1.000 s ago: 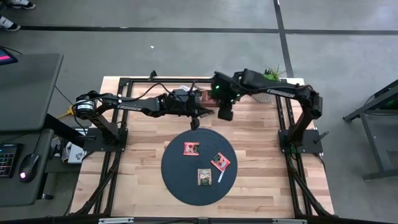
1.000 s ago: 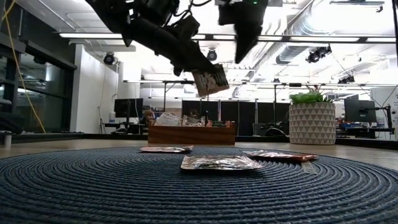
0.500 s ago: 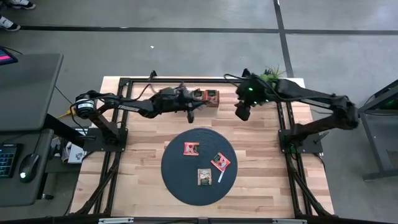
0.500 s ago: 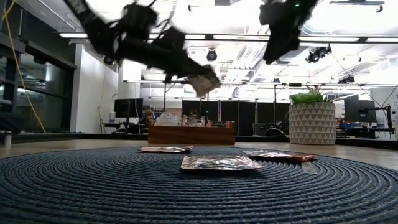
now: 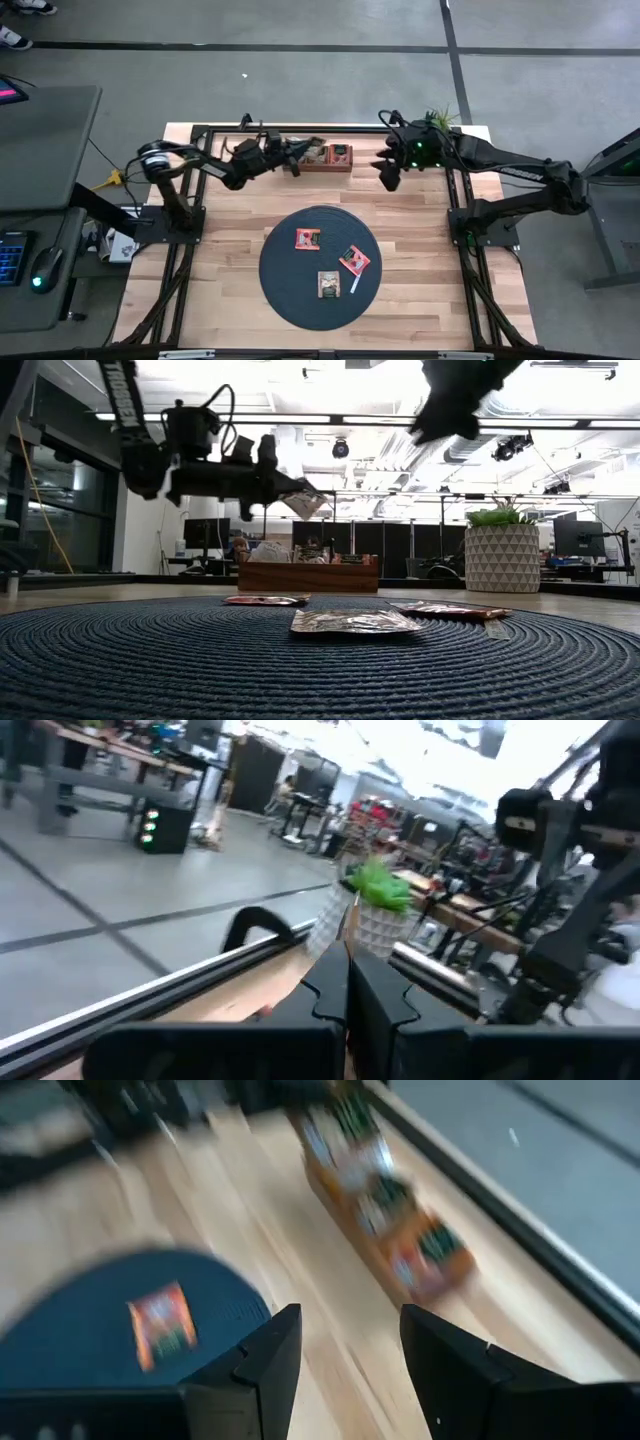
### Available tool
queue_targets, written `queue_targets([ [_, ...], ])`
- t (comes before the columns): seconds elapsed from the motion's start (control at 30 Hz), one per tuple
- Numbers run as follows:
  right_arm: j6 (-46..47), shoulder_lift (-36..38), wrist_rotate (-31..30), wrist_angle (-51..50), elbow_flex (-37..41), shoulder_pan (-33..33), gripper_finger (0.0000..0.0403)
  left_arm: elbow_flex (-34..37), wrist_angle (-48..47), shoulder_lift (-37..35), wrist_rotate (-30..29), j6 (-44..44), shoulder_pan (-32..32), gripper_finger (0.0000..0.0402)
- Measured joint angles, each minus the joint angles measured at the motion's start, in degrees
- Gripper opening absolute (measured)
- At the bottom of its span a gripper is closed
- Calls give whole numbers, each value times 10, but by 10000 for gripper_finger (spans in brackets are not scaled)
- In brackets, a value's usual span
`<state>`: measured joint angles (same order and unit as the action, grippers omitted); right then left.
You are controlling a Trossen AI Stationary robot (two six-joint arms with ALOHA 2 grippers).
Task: Pick & Place Tea
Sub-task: Put the brown tea bag into the middle section of the wooden organizer
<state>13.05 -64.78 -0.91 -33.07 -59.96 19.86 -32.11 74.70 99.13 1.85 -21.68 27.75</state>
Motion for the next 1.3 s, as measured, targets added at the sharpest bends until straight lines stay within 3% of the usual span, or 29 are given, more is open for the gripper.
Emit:
queue_targets([
  [0.2,0,-37,15,218,0,5,168,-38,147,66,15,-34,-5,0],
  [0.3,-4,-57,29,289,-1,20,168,-44,150,69,18,-37,-11,0],
  [0.5,-22,-123,163,346,-1,50,168,-71,149,69,79,-41,-12,0],
  [0.57,-38,-143,182,351,-1,50,167,-86,150,69,101,-41,-12,0],
  [1.0,-116,-125,150,309,-7,50,168,-104,151,68,160,-36,-12,0],
  [1.13,-162,-132,165,208,-58,58,168,-104,151,68,169,-36,-12,0],
  [1.3,-239,-177,184,34,-178,74,168,-104,151,68,172,-36,-12,0],
])
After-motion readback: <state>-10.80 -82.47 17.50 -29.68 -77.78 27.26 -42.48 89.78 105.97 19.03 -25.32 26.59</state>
